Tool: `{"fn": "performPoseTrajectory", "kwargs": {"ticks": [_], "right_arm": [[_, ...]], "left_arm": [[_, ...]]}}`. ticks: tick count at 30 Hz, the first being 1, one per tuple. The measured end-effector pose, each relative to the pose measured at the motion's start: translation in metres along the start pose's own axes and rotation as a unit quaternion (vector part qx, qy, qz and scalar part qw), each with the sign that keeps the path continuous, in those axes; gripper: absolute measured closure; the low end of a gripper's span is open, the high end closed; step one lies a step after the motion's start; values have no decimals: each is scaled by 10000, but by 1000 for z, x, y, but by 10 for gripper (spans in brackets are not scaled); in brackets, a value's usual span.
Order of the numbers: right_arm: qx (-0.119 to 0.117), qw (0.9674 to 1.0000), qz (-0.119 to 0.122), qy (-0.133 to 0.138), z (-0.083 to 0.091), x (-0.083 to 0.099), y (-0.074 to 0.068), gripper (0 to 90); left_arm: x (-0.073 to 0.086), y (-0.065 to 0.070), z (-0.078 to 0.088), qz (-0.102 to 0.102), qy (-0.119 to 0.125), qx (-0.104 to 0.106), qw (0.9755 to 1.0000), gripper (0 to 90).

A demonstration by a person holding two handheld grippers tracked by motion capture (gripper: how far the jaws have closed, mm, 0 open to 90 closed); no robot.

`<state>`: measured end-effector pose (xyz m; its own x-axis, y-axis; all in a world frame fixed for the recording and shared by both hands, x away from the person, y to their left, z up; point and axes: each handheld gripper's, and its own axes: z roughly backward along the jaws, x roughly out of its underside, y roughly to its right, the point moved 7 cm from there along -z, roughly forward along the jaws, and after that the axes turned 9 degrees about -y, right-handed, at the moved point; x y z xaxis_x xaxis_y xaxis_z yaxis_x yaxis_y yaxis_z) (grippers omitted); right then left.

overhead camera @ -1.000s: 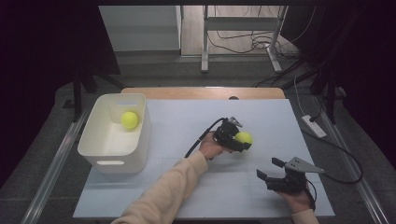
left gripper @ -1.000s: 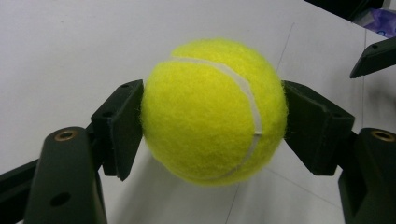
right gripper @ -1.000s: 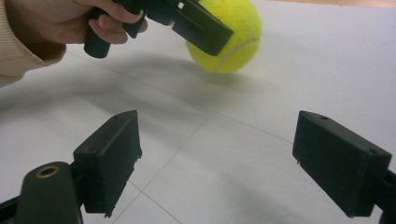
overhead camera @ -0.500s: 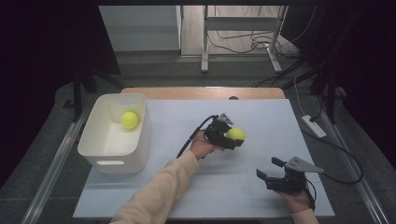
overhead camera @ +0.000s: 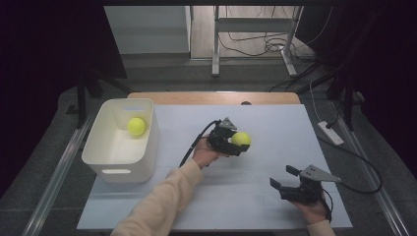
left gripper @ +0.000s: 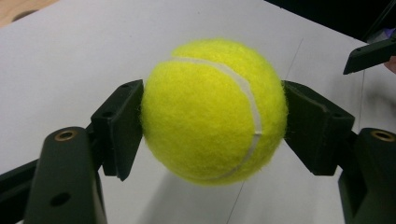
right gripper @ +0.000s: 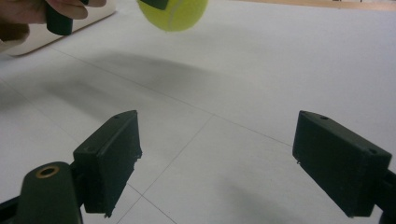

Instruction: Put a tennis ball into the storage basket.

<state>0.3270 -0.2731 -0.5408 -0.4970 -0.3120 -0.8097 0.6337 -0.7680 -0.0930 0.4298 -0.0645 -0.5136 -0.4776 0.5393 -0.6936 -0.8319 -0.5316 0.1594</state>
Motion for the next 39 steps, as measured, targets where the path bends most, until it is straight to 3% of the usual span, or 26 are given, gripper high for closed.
{"fn": "performPoseTrajectory", "kwargs": {"ticks": [29,39], "right_arm": [[-4,10000,34,-18,-1,0,-2,153],[-8,10000,32,-25,-2,0,-2,152]], "left_arm": [[6,0,39,-24,451,-124,9989,269],[9,-6,53,62,591,-201,9980,269]]}}
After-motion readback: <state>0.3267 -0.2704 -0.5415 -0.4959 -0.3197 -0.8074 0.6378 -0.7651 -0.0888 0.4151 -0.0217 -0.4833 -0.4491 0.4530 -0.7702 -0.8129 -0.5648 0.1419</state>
